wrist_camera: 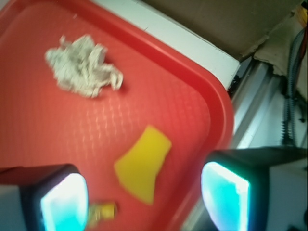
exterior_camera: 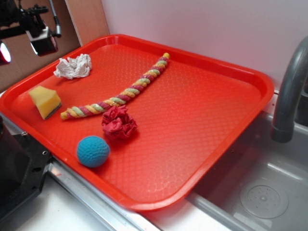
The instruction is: Grab the green sponge.
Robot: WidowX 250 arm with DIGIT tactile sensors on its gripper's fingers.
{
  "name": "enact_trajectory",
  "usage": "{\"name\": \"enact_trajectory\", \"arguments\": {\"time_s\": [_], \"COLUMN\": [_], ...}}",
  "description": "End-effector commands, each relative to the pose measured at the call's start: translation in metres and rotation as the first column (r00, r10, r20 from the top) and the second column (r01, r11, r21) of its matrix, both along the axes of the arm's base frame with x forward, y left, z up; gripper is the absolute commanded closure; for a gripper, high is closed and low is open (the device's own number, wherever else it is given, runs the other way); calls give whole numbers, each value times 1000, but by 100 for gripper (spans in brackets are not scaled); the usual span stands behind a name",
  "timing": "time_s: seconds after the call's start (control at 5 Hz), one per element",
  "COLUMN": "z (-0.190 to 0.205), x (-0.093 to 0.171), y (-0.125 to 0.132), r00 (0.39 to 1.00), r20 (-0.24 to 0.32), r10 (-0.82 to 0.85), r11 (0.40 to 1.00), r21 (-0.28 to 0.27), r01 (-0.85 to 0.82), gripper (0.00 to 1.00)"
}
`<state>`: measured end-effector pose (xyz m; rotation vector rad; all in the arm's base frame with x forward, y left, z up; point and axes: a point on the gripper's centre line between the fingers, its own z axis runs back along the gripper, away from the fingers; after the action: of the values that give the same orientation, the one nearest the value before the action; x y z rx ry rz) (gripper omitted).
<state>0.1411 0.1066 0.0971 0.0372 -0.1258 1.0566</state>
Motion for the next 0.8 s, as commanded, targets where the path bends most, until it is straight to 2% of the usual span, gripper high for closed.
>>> {"name": "enact_trajectory", "arguments": {"time_s": [0.0, 0.2, 0.6], "z": [-52, -82, -88], "x": [-11, -12, -13], "y": [10, -5, -25], "r00": [999, 997, 985], "r20": [-13, -73, -169], "r10": [-38, 2, -31], "r11": [993, 982, 996], "r21": [-113, -188, -87], "r01": [36, -15, 16], "gripper": [0, 0, 0]}}
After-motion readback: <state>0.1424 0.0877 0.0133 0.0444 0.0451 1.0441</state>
